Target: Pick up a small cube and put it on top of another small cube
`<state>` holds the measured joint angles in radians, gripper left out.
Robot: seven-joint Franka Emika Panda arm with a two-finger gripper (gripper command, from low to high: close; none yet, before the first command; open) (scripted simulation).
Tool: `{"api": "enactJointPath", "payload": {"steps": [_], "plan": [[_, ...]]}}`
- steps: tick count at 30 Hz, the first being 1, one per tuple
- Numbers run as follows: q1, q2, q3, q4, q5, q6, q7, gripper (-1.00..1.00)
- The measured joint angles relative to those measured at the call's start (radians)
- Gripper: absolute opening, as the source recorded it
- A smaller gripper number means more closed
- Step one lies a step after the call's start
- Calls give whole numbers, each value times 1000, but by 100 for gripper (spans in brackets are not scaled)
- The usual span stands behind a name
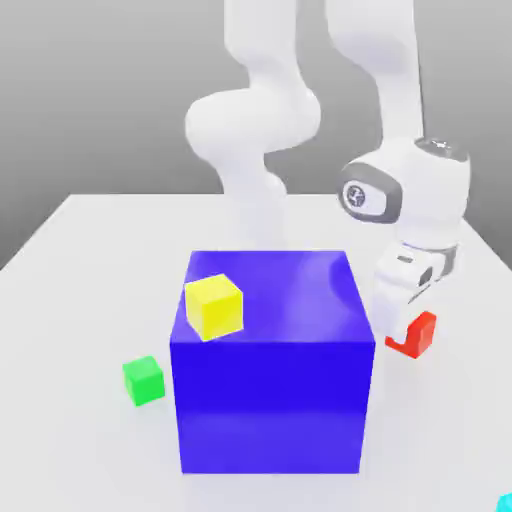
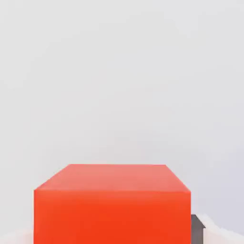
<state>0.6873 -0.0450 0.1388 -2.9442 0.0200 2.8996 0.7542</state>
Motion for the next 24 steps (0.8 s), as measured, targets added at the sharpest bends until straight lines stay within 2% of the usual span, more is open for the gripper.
{"api": "enactJointPath", "payload": {"steps": [3, 10, 24], "plan": [[-32, 12, -19, 75, -27, -63, -60, -100], [-93, 135, -50, 324, -79, -190, -267, -100], [-226, 394, -58, 831, -73, -440, -771, -100]]}}
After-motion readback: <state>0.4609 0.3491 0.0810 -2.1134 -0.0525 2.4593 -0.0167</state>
